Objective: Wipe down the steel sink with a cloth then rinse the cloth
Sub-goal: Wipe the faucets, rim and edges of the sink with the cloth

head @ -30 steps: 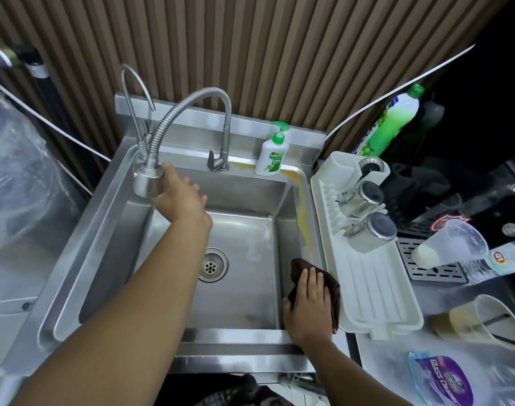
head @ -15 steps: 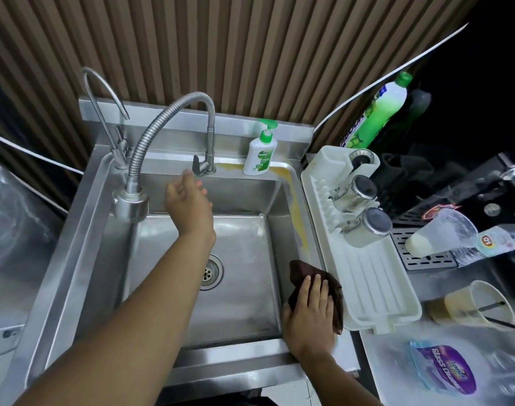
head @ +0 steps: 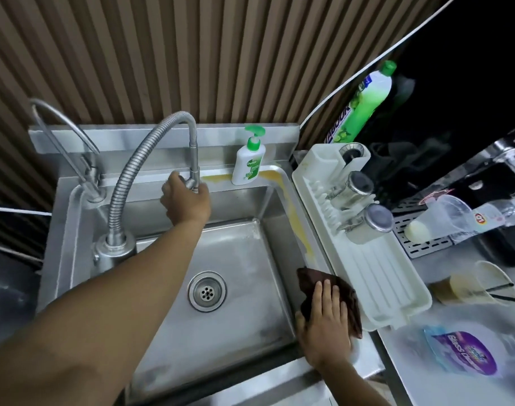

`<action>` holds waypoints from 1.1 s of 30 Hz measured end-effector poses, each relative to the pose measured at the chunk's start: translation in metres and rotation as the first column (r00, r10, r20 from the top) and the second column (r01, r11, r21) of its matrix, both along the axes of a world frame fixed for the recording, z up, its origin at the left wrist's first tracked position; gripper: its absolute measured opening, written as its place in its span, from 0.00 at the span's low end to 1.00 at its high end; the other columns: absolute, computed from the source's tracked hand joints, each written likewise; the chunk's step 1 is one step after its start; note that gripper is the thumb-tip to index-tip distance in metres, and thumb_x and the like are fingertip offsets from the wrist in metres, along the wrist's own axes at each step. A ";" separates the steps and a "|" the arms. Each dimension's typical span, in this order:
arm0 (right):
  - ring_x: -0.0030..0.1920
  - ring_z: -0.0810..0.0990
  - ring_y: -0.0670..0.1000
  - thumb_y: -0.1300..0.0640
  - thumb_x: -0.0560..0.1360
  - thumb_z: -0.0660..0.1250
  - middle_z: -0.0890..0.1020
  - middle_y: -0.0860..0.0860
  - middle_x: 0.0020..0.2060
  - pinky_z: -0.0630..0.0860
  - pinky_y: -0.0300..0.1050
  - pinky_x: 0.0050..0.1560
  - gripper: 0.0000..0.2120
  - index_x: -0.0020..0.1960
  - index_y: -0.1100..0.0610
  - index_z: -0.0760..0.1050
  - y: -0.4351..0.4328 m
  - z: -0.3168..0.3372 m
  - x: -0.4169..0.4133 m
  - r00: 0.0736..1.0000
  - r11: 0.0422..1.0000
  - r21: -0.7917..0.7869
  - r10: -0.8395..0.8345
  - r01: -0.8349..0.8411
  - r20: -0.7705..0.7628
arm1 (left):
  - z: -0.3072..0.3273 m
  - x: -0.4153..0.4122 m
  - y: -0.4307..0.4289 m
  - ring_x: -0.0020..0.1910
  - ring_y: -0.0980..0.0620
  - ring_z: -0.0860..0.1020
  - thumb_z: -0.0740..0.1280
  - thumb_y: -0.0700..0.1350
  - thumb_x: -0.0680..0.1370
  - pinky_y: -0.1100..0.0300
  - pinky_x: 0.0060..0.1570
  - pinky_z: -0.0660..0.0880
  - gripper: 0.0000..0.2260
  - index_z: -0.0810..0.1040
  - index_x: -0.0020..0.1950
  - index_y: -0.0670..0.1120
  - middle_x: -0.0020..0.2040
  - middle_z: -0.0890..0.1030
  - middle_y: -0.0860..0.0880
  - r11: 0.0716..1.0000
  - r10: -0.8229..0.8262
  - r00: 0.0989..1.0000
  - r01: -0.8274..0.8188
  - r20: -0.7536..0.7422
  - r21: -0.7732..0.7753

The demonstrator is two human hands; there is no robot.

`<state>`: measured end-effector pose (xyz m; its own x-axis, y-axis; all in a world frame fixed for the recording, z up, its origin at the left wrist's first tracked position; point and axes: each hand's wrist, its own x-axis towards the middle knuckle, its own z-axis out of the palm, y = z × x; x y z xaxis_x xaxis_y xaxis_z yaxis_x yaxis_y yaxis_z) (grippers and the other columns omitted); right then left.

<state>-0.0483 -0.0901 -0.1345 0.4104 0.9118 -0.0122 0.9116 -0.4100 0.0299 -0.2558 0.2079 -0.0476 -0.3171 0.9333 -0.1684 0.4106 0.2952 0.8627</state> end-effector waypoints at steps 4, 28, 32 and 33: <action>0.78 0.60 0.61 0.43 0.77 0.52 0.63 0.59 0.78 0.53 0.55 0.77 0.36 0.80 0.62 0.59 0.002 0.001 -0.001 0.999 0.999 -0.027 -0.035 0.035 -0.006 | -0.006 0.006 0.015 0.69 0.36 0.67 0.65 0.50 0.79 0.43 0.63 0.70 0.25 0.65 0.75 0.49 0.74 0.68 0.45 0.996 -0.087 0.992 0.084 -0.096 -0.040; 0.78 0.59 0.60 0.45 0.76 0.59 0.62 0.60 0.78 0.52 0.56 0.76 0.38 0.80 0.63 0.56 0.030 0.001 0.016 0.996 0.991 -0.101 0.088 -0.085 0.021 | -0.014 -0.020 0.059 0.49 0.34 0.79 0.67 0.54 0.78 0.53 0.42 0.70 0.12 0.84 0.53 0.48 0.50 0.84 0.40 0.963 -0.253 0.854 0.268 -0.454 -0.033; 0.78 0.59 0.60 0.46 0.76 0.58 0.63 0.61 0.78 0.51 0.56 0.76 0.38 0.80 0.63 0.55 0.020 0.004 0.016 0.994 0.989 -0.105 0.109 -0.106 0.025 | -0.016 -0.021 0.061 0.48 0.34 0.79 0.68 0.53 0.78 0.52 0.42 0.71 0.12 0.85 0.54 0.47 0.49 0.83 0.39 0.960 -0.264 0.855 0.277 -0.447 -0.038; 0.78 0.59 0.60 0.46 0.76 0.59 0.62 0.61 0.78 0.51 0.56 0.76 0.38 0.80 0.63 0.54 0.024 0.005 0.016 0.994 0.988 -0.118 0.108 -0.103 0.030 | -0.016 -0.021 0.061 0.48 0.34 0.79 0.68 0.53 0.78 0.52 0.42 0.71 0.12 0.85 0.54 0.47 0.49 0.83 0.39 0.960 -0.265 0.856 0.278 -0.445 -0.036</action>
